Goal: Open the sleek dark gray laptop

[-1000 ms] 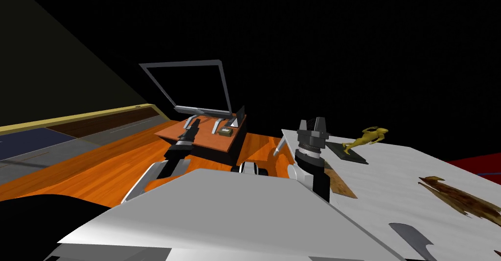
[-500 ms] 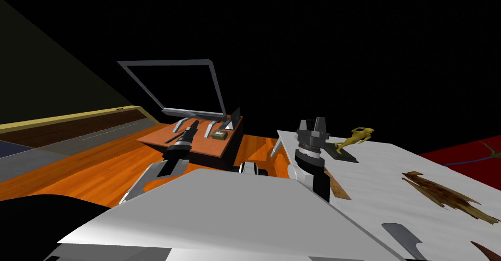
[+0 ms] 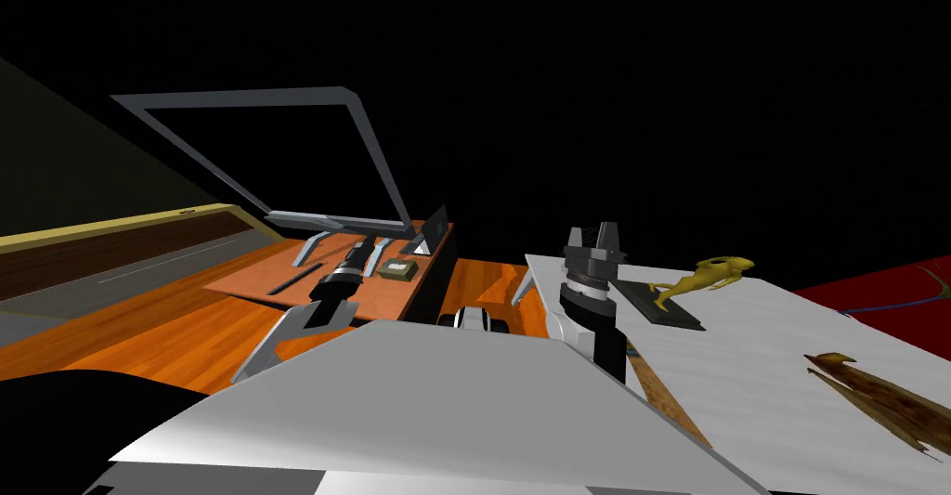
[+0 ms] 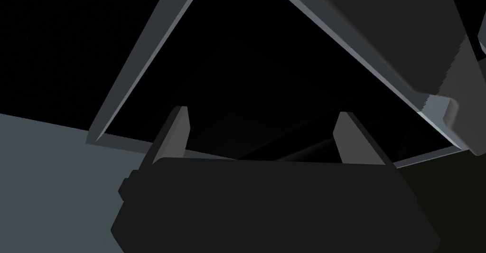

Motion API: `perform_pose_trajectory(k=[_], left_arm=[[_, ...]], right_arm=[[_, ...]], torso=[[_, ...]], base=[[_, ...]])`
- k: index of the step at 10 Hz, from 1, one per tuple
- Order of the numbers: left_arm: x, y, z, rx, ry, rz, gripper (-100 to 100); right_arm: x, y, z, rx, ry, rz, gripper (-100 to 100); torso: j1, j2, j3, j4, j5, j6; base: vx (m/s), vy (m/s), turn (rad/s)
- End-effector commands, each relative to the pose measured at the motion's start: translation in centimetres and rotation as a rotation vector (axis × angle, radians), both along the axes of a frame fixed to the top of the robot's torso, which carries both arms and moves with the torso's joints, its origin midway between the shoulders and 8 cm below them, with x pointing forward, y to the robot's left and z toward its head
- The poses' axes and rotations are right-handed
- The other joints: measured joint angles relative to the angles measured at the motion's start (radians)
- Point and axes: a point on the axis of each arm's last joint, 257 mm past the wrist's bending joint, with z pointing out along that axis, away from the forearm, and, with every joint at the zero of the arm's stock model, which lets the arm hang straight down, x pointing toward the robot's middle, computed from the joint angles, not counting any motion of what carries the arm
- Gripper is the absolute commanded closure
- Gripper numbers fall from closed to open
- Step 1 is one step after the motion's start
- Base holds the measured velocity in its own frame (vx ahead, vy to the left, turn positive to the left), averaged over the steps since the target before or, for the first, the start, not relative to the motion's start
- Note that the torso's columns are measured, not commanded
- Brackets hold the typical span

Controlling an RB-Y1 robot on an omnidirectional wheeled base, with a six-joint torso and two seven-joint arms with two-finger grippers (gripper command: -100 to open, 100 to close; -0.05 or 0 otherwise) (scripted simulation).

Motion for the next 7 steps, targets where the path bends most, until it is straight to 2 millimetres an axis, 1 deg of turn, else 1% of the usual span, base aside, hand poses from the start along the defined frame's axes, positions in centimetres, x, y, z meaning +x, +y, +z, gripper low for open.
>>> perform_pose_trajectory(k=[1,4,5,7], left_arm=[[0.4,0.5,-1.3,0.004,0.046,0.032,-100],[1.3,-0.3,-2.8,-0.022,0.082,0.040,-100],[2.0,-1.6,-3.9,-0.060,0.097,0.035,-100],[2.6,-3.3,-5.0,-0.114,0.104,0.026,-100]], right_arm=[[0.0,0.0,0.0,0.000,0.000,0.000,0],[0.0,0.0,0.0,0.000,0.000,0.000,0],[0.0,0.0,0.0,0.000,0.000,0.000,0],[0.0,0.0,0.0,0.000,0.000,0.000,0]], torso=[[-0.001,-0.001,-0.001,0.000,0.000,0.000],[-0.001,-0.004,-0.003,-0.001,0.000,0.000],[-0.001,-0.004,-0.002,-0.001,0.000,0.000],[0.000,-0.004,-0.003,-0.001,0.000,0.001]], base=[[0.143,-0.032,-0.051],[0.132,-0.029,-0.043],[0.147,-0.033,-0.052],[0.094,-0.017,0.009]])
